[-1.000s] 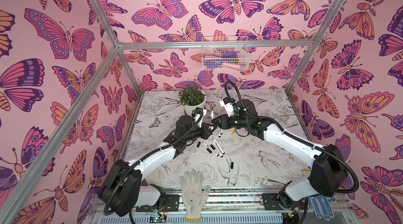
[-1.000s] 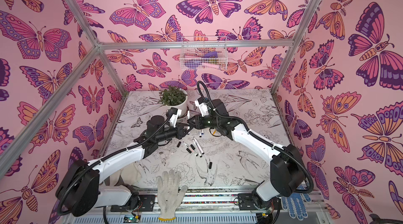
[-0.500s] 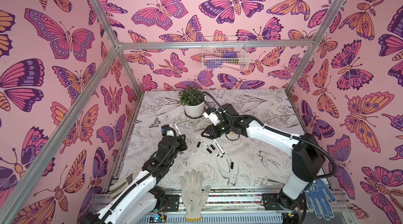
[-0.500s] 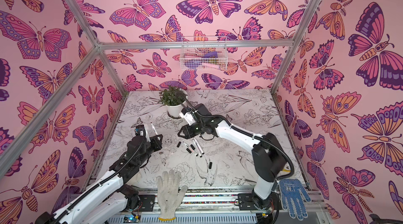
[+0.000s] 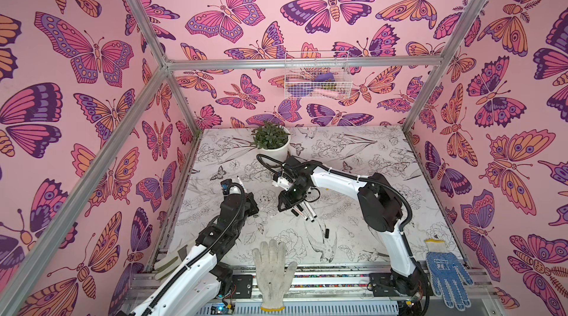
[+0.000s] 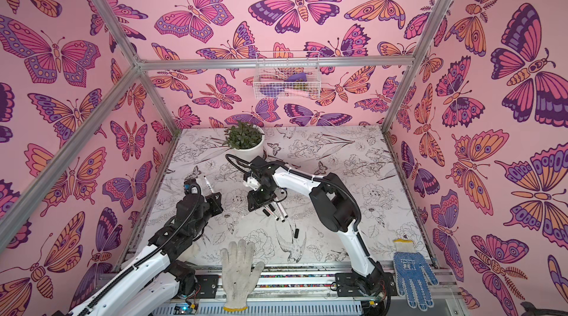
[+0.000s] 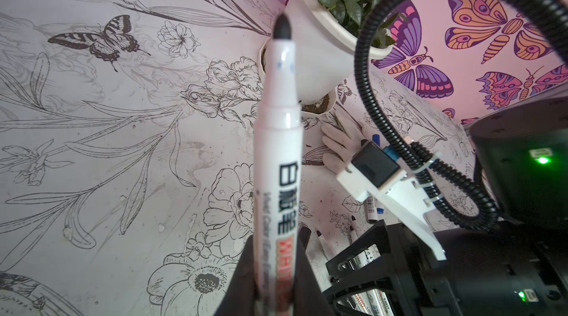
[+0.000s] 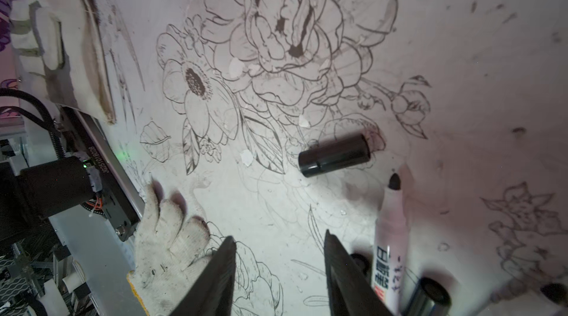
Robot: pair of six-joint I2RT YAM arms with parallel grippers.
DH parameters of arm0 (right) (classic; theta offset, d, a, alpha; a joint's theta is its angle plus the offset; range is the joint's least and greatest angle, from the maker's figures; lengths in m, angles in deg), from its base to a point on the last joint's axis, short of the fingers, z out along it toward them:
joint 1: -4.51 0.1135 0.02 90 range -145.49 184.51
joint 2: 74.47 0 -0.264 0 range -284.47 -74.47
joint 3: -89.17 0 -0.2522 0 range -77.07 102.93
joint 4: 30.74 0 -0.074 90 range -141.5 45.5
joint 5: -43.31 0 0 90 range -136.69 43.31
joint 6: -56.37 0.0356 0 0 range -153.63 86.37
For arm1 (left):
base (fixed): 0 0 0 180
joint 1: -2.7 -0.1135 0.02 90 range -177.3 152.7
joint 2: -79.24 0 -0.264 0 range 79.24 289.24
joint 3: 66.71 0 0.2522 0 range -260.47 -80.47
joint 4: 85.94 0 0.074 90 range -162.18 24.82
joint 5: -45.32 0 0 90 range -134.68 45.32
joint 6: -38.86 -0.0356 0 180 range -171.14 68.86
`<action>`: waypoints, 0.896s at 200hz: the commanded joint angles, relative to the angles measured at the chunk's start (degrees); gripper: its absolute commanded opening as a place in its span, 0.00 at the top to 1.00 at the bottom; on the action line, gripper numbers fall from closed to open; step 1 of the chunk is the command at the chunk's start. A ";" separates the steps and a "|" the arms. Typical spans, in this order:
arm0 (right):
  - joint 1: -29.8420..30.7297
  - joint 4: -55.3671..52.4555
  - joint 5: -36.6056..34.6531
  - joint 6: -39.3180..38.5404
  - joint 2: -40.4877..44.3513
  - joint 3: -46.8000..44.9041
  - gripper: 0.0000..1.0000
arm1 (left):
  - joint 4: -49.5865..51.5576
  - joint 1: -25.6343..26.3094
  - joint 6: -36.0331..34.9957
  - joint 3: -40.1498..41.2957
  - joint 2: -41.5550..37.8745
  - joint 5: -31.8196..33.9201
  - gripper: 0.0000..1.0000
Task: Insert pens into pen caps
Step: Pick up the pen cap from the center of the table.
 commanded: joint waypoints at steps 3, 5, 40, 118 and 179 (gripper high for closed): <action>0.90 -6.43 -3.07 -1.21 -3.22 4.32 0.51 | 1.96 -0.56 -1.19 -0.93 -1.54 0.90 1.00; 0.97 -6.44 -3.19 -1.17 -3.39 4.48 0.51 | 2.04 -0.58 -1.22 -0.93 -1.62 0.94 1.00; 1.58 -8.90 -6.97 -0.39 -7.42 10.63 0.50 | 3.20 -0.77 -1.80 -0.94 -2.84 1.10 1.00; 5.87 -14.09 -21.95 -0.91 -14.23 20.40 0.51 | 3.91 -0.97 -1.75 -0.45 -3.74 0.83 1.00; 6.10 -13.37 -25.62 2.32 -16.76 23.92 0.52 | 3.85 -1.06 -2.45 -1.05 -3.02 -0.11 1.00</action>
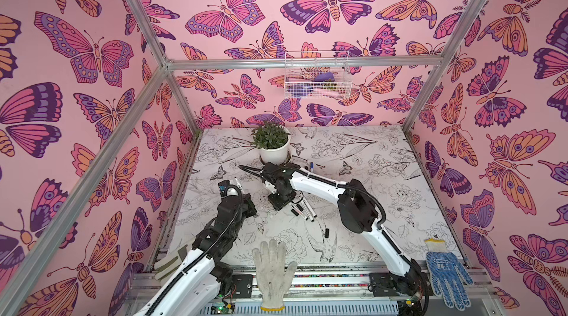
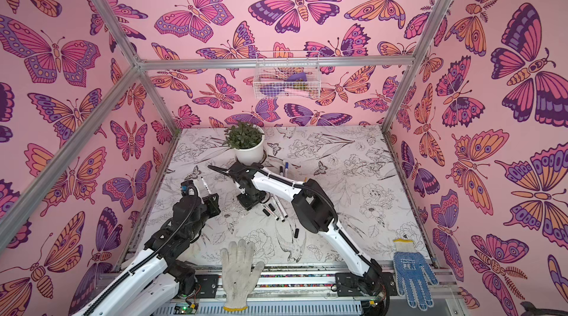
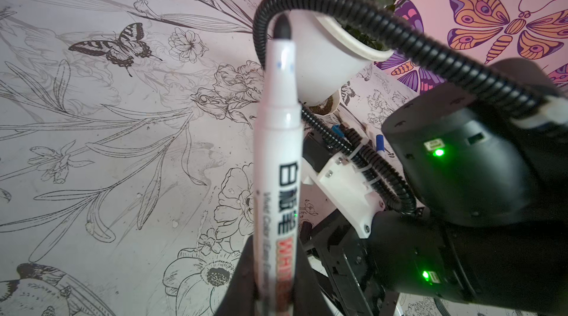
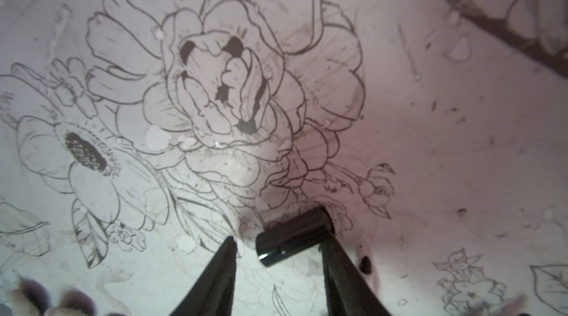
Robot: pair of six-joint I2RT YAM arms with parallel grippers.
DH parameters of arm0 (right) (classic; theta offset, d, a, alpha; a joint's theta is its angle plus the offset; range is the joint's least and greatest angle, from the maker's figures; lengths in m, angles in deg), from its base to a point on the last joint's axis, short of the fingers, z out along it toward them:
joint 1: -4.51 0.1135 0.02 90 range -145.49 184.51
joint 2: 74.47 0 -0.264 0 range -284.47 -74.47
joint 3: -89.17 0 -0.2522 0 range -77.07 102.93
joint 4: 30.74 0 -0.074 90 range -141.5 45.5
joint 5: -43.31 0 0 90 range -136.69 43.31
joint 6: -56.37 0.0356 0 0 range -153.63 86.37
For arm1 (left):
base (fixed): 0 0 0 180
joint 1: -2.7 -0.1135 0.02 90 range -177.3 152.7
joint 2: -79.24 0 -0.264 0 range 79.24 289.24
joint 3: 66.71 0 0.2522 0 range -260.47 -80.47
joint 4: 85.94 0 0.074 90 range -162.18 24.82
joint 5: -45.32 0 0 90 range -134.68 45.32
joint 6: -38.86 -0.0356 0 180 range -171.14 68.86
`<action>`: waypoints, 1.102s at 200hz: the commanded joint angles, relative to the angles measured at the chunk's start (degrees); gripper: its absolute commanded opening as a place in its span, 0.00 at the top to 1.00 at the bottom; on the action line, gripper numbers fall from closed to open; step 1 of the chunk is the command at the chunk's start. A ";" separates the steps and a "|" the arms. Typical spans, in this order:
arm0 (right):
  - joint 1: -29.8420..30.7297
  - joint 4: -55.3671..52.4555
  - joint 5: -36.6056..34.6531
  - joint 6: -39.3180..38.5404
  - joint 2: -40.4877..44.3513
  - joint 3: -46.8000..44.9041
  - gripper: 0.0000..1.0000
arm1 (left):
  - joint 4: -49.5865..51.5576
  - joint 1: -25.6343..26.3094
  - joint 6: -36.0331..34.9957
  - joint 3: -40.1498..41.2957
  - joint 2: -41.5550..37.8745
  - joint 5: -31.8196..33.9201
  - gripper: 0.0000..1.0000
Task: Insert pens into pen caps
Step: Pick up the pen cap from the center of the table.
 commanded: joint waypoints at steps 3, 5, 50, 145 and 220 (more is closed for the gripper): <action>-0.27 -1.21 -3.48 0.99 -3.44 2.17 0.52 | 0.89 -0.41 -1.21 -1.02 0.16 -0.52 1.00; -0.27 -1.21 -3.44 1.02 -3.57 2.26 0.52 | 0.88 -0.41 -1.21 -1.03 0.24 -0.59 1.00; -0.27 -1.00 -2.38 1.49 -4.28 3.42 0.52 | 0.99 -0.41 -1.35 -1.26 0.51 -0.97 1.00; 2.18 -1.68 -9.17 -0.80 -2.32 0.01 0.58 | 1.17 -0.50 -2.73 -1.88 0.70 -1.14 1.00; 2.19 -1.98 -12.48 -0.37 -0.74 -2.02 0.55 | 0.78 -0.50 -3.05 -1.79 0.49 -1.36 1.00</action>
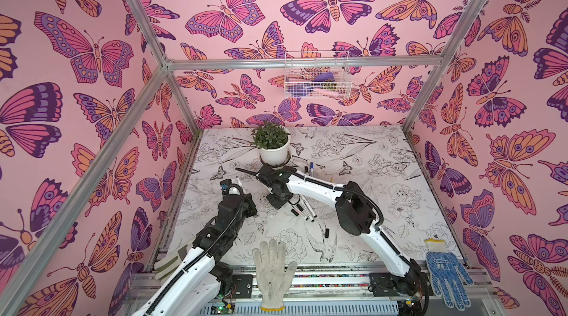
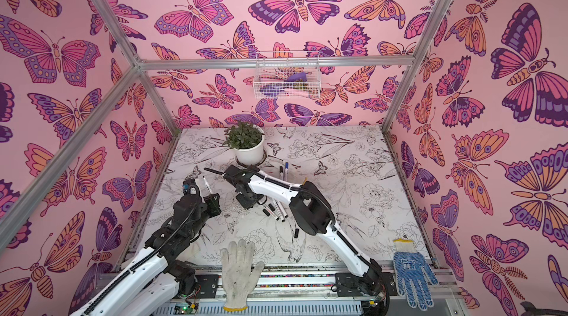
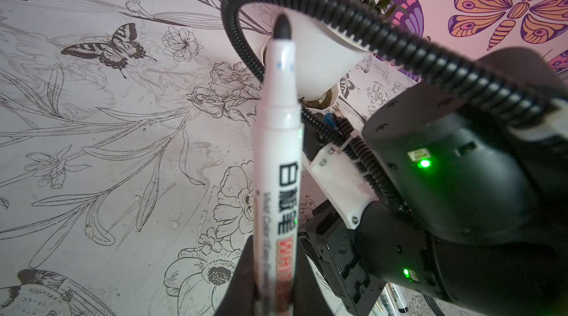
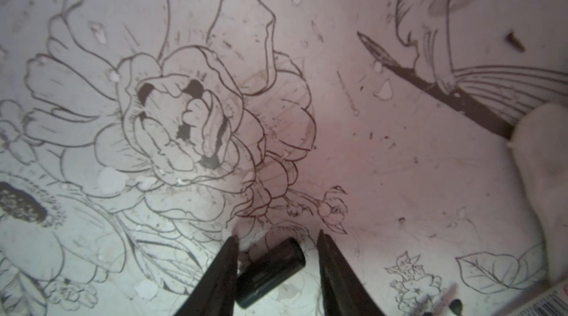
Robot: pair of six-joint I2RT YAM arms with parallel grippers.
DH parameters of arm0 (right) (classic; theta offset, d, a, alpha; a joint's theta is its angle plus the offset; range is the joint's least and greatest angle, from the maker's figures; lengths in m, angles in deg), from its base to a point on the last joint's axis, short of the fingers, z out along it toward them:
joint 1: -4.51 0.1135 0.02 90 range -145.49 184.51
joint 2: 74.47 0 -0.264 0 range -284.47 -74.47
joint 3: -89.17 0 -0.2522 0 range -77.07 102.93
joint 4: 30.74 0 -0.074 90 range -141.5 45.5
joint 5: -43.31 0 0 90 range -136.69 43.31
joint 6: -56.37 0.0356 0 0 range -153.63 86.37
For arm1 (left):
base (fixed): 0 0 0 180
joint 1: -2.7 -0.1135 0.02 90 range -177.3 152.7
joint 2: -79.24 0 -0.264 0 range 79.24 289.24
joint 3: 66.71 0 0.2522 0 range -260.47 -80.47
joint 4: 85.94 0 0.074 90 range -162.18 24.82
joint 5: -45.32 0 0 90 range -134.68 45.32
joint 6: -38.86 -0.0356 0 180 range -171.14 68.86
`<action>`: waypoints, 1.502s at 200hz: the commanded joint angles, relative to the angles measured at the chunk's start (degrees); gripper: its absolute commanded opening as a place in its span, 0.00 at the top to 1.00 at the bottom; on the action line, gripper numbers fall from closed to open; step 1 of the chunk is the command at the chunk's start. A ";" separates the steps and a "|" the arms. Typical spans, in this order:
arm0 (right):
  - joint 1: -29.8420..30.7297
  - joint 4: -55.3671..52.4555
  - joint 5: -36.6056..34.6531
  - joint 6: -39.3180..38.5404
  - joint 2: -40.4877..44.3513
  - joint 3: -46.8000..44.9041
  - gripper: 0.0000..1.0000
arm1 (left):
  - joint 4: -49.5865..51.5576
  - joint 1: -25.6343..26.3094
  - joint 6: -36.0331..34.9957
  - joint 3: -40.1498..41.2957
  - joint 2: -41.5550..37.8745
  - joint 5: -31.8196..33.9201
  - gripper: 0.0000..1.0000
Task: Insert pens into pen caps
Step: Pick up the pen cap from the center of the table.
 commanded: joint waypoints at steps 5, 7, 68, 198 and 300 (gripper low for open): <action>0.17 -3.61 -1.67 -0.67 -0.34 -2.38 0.55 | 0.42 -0.39 -1.33 -1.00 -0.59 -0.33 1.00; 0.18 -3.64 -1.67 -0.65 -0.29 -2.35 0.55 | 0.43 -0.39 -1.28 -1.07 -0.59 -0.32 1.00; 0.17 -3.87 0.42 -0.79 0.73 -4.49 0.65 | -0.24 -0.39 -2.14 -1.75 -0.04 -0.99 1.00; -0.93 -2.68 1.17 -0.65 0.32 -6.10 0.84 | -2.40 -0.36 -3.89 -1.59 0.53 -4.86 1.00; -15.97 24.67 23.71 14.34 27.81 -24.56 0.96 | -8.31 -1.82 -11.02 -5.02 8.05 -38.69 1.00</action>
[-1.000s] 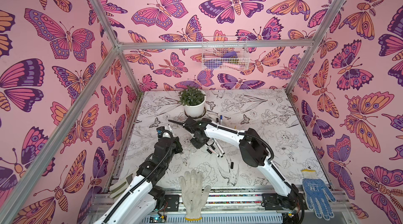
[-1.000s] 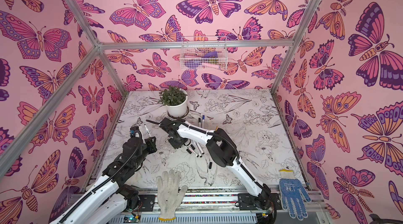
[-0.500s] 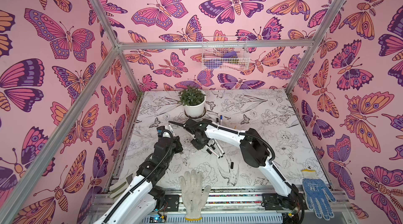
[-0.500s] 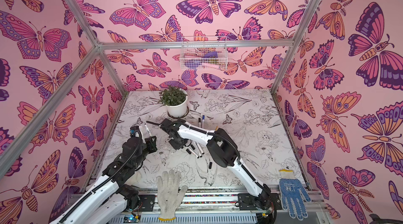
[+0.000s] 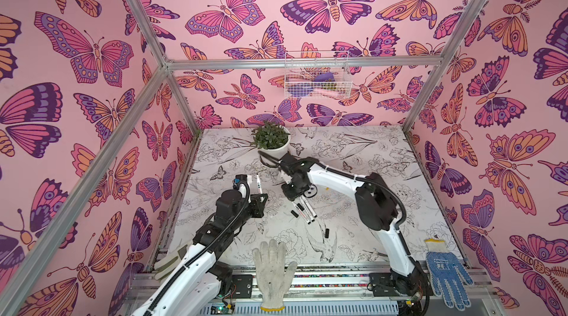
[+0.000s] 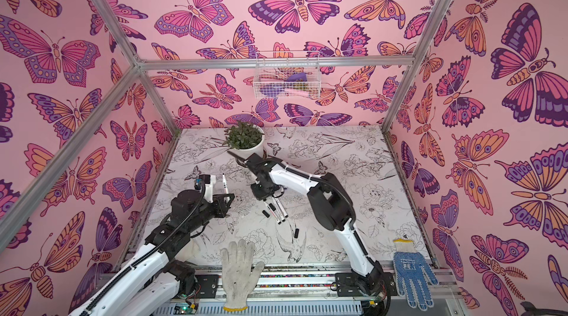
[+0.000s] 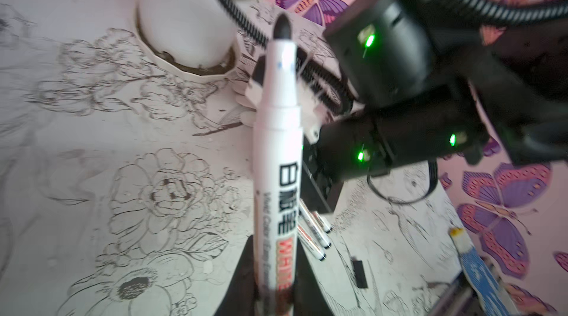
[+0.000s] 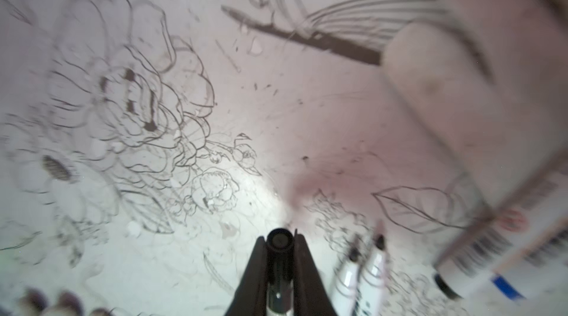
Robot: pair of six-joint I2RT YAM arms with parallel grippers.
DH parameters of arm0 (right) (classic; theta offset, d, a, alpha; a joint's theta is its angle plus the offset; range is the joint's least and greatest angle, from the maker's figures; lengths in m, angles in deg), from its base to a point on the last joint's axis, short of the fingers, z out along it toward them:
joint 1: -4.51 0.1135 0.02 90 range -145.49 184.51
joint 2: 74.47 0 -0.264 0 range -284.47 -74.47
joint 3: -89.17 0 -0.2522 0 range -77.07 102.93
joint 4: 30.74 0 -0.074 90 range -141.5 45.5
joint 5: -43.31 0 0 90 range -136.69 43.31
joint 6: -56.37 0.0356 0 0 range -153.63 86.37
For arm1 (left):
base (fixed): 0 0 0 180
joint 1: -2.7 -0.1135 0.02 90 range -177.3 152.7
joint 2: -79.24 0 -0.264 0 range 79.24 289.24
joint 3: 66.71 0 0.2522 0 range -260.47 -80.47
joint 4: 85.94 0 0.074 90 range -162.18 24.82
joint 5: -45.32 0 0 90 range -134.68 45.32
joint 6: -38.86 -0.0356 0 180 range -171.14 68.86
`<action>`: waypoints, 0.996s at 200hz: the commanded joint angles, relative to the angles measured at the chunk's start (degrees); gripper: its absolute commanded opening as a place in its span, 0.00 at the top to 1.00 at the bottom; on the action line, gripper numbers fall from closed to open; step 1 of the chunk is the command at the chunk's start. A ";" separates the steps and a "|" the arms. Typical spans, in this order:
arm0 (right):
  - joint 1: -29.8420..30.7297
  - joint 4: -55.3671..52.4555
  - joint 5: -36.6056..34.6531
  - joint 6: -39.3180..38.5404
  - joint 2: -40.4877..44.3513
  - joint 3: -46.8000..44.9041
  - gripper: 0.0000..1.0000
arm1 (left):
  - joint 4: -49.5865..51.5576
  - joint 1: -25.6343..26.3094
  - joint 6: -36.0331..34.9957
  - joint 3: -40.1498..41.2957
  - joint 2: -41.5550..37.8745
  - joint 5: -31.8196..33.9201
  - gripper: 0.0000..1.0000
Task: Insert pens into pen caps
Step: Pick up the pen cap from the center of the table, then put on the pen cap to the pen.
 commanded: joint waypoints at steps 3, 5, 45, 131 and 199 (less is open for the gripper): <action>-5.95 14.86 11.55 8.98 12.34 -6.06 0.96 | -3.16 0.27 -2.78 -2.90 4.63 -12.01 1.00; -6.34 15.95 12.42 9.66 13.09 -6.84 0.96 | -3.16 0.46 -3.03 -3.04 4.99 -12.37 1.00; -10.00 31.65 22.19 18.33 23.57 -16.60 0.97 | -7.22 5.04 -5.31 -4.19 9.36 -11.82 1.00; -10.27 51.32 31.71 28.59 30.26 -27.08 0.99 | -13.52 9.69 -5.20 -9.37 18.56 -9.98 1.00; -10.28 51.99 33.21 28.48 31.74 -28.58 1.00 | -14.75 9.65 -4.93 -9.68 18.96 -8.74 1.00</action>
